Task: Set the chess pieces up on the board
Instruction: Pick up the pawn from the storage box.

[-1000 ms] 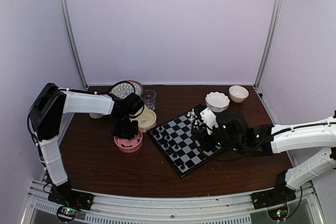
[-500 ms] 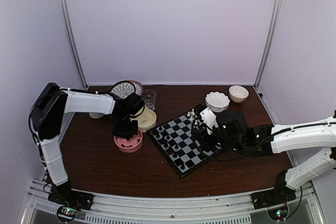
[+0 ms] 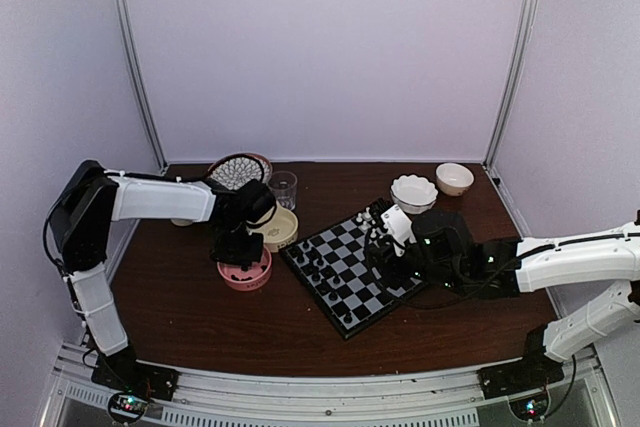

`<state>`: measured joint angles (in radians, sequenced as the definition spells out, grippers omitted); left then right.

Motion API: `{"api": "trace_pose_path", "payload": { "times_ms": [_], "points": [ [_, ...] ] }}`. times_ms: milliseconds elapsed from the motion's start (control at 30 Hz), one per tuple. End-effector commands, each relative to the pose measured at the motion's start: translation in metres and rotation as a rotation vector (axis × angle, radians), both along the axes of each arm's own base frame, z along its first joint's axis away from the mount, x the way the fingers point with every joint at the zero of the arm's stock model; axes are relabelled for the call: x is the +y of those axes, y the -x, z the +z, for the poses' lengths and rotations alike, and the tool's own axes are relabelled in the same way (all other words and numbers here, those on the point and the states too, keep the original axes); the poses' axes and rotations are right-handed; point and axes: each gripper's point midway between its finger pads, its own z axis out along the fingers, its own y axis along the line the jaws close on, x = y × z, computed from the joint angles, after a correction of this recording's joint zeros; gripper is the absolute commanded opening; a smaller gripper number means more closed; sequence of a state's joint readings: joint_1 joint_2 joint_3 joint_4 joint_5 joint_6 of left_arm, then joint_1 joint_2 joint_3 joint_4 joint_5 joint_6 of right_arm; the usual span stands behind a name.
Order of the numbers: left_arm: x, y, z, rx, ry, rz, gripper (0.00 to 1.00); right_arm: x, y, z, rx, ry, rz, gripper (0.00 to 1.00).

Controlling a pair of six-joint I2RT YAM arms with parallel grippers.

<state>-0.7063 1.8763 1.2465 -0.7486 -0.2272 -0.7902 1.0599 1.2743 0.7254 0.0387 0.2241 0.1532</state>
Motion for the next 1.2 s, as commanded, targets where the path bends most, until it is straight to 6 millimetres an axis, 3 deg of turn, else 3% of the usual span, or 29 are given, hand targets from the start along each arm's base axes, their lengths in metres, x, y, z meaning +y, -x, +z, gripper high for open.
{"api": "trace_pose_path", "payload": {
  "times_ms": [0,233,433,533,767,1167],
  "points": [
    [-0.013,-0.002,0.032,-0.083,0.107,-0.084,0.13,0.0,0.001,0.005,-0.006,-0.026,0.004,0.39],
    [-0.028,0.001,0.041,-0.158,0.2,-0.219,0.13,0.008,0.002,0.003,0.017,-0.029,0.031,0.39],
    [-0.018,0.005,0.033,-0.092,0.129,-0.193,0.32,0.009,0.002,0.002,0.022,-0.027,0.036,0.39],
    [-0.025,0.006,0.023,-0.042,0.135,-0.195,0.36,0.01,0.003,0.002,0.022,-0.028,0.037,0.39],
    [-0.031,0.001,0.008,-0.019,0.138,-0.16,0.38,0.009,0.002,0.001,0.022,-0.024,0.035,0.39],
    [-0.026,-0.014,0.008,-0.057,0.075,-0.139,0.43,0.009,0.003,0.0,0.023,-0.021,0.036,0.39]
  ]
}}
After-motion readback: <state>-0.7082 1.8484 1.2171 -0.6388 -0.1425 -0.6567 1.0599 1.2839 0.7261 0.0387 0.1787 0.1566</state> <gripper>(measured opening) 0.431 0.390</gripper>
